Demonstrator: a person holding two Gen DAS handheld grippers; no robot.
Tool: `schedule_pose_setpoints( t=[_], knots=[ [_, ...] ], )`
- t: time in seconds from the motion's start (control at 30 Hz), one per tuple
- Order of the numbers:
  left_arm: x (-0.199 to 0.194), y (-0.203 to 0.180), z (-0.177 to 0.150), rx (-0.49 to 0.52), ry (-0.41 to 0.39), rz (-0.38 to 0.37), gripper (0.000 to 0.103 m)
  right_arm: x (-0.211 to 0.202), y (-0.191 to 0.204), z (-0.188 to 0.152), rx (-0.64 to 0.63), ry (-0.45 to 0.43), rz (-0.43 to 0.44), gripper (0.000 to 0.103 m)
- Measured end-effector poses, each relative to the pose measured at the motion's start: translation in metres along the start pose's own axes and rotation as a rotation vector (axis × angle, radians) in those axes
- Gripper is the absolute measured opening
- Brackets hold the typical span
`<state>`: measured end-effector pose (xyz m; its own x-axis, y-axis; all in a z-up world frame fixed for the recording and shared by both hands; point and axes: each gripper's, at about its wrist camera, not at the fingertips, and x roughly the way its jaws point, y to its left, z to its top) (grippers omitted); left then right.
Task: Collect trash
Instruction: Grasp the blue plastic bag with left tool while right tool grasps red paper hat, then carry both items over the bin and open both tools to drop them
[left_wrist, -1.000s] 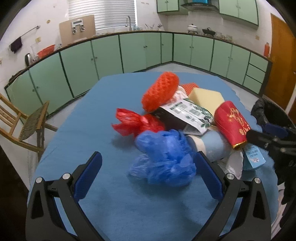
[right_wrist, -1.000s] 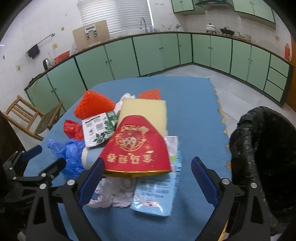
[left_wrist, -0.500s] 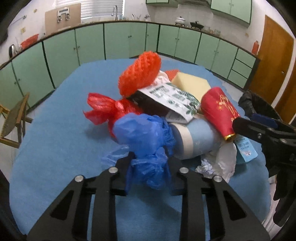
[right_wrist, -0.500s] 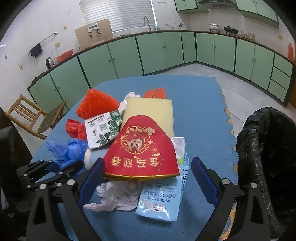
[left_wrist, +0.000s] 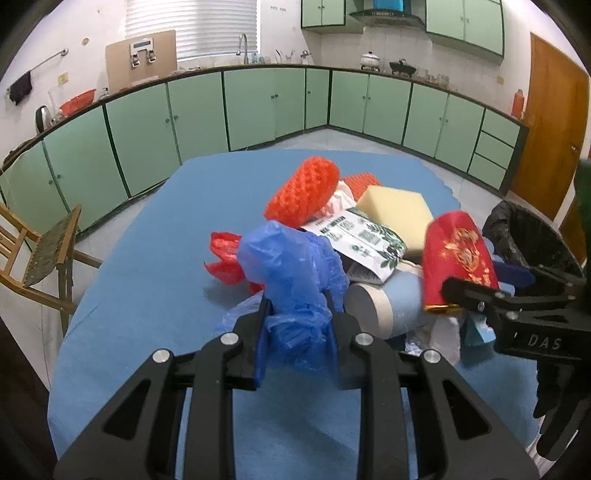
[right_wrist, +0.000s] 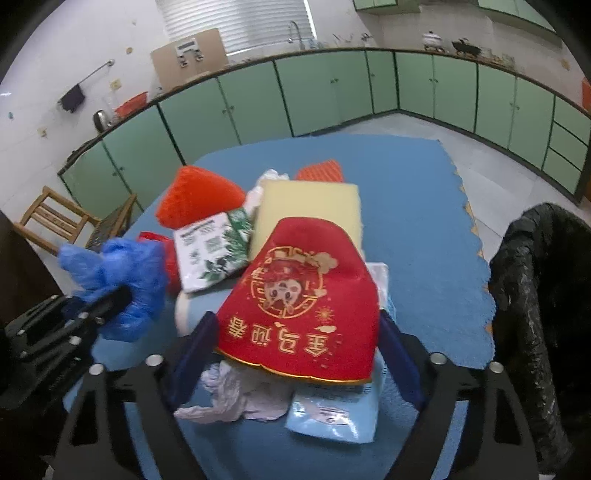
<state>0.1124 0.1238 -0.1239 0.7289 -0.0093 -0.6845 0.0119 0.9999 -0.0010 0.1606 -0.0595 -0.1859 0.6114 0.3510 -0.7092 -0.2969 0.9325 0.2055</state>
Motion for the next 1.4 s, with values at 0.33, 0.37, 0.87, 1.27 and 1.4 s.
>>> schedule_pose_setpoints(
  t=[0.33,0.37,0.87,1.27,1.4],
  knots=[
    [-0.001,0.0,-0.002,0.006,0.007,0.005,0.025,-0.018,0.003,0.009,0.011,-0.037,0.094,0.04],
    [-0.002,0.001,-0.002,0.006,0.006,0.006,0.025,-0.019,0.004,0.009,0.007,-0.039,0.098,0.038],
    [-0.026,-0.001,0.01,0.001,-0.065,0.023,0.025,-0.038,0.028,0.017,-0.069,-0.076,0.204,0.007],
    [-0.058,-0.019,0.036,0.015,-0.161,-0.025,0.025,-0.086,0.026,0.037,-0.075,-0.189,0.188,0.006],
    [-0.063,-0.038,0.048,0.037,-0.19,-0.07,0.025,-0.11,0.012,0.044,-0.067,-0.24,0.155,0.006]
  ],
)
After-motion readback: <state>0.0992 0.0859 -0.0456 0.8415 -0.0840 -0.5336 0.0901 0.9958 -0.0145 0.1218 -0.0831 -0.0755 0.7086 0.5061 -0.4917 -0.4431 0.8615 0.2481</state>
